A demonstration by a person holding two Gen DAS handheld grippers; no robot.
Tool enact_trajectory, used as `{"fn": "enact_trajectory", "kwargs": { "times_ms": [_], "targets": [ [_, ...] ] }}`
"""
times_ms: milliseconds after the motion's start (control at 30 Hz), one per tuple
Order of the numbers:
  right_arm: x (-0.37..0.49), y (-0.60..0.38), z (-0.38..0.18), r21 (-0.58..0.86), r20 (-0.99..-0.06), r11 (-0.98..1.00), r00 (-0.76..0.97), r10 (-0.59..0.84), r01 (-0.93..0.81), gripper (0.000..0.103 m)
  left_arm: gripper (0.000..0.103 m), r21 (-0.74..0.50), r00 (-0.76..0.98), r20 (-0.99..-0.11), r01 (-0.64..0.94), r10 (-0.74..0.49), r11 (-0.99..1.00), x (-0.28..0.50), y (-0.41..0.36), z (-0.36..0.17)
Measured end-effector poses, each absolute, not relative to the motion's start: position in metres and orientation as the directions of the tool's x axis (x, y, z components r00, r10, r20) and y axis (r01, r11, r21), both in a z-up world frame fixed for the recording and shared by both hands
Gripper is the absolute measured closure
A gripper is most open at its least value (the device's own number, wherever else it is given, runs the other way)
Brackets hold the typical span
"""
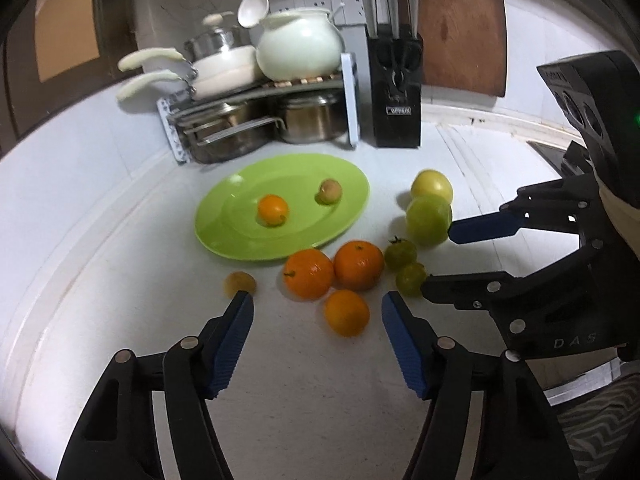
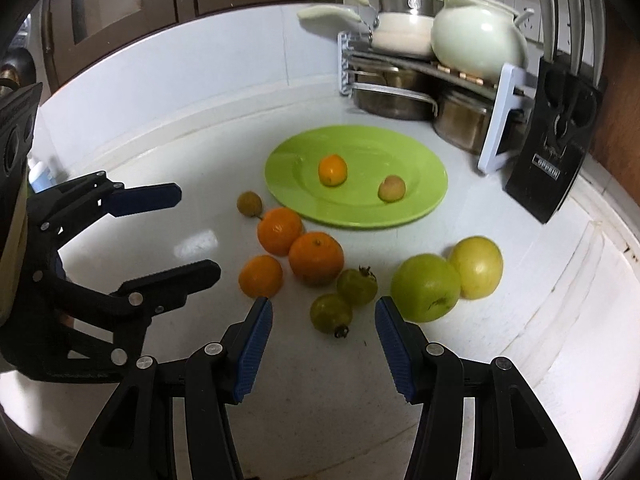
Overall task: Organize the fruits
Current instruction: 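Close the left tool on another orange while the right tool closes on a dark green tomato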
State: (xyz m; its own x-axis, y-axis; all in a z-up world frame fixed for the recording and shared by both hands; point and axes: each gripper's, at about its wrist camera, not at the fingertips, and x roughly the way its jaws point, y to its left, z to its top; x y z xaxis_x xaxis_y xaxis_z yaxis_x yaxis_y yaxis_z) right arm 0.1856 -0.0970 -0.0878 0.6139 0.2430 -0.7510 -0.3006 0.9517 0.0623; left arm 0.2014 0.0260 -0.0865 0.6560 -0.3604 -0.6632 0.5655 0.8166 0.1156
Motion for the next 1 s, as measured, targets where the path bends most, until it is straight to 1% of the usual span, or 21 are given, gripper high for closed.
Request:
{"fn": "enact_trajectory", "kwargs": {
  "times_ms": [100, 267, 333, 367, 500, 833, 900, 1000],
  "targets": [
    [0.189, -0.100, -0.095, 0.071, -0.761, 0.953, 0.601, 0.242, -0.294, 0.049, 0.041, 0.110, 0.638, -0.679, 0.577, -0.363, 0.809, 0.205, 0.023, -0.094],
    [0.194, -0.102, -0.105, 0.091, -0.779, 0.951, 0.574, 0.252, -0.295, 0.049, 0.044, 0.096, 0.614, -0.700, 0.588, -0.365, 0.803, 0.209, 0.021, -0.105],
    [0.196, -0.102, -0.109, 0.098, -0.785, 0.950, 0.564, 0.257, -0.296, 0.052, 0.047, 0.090, 0.602, -0.709, 0.594, -0.368, 0.800, 0.210, 0.018, -0.109],
    [0.196, -0.102, -0.110, 0.102, -0.786, 0.949, 0.561, 0.260, -0.297, 0.054, 0.047, 0.087, 0.601, -0.708, 0.596, -0.371, 0.798, 0.211, 0.017, -0.110],
    [0.199, -0.102, -0.113, 0.116, -0.788, 0.948, 0.553, 0.269, -0.295, 0.057, 0.051, 0.071, 0.589, -0.717, 0.595, -0.373, 0.801, 0.215, 0.013, -0.115],
    [0.208, -0.103, -0.118, 0.137, -0.794, 0.947, 0.540, 0.280, -0.290, 0.058, 0.059, 0.019, 0.554, -0.744, 0.578, -0.374, 0.816, 0.227, 0.010, -0.123],
    [0.210, -0.103, -0.120, 0.150, -0.796, 0.946, 0.533, 0.287, -0.286, 0.062, 0.060, 0.018, 0.554, -0.746, 0.572, -0.370, 0.820, 0.228, 0.009, -0.124],
    [0.213, -0.103, -0.122, 0.158, -0.795, 0.946, 0.531, 0.292, -0.282, 0.062, 0.062, 0.006, 0.552, -0.747, 0.562, -0.369, 0.827, 0.231, 0.009, -0.125]
  ]
}}
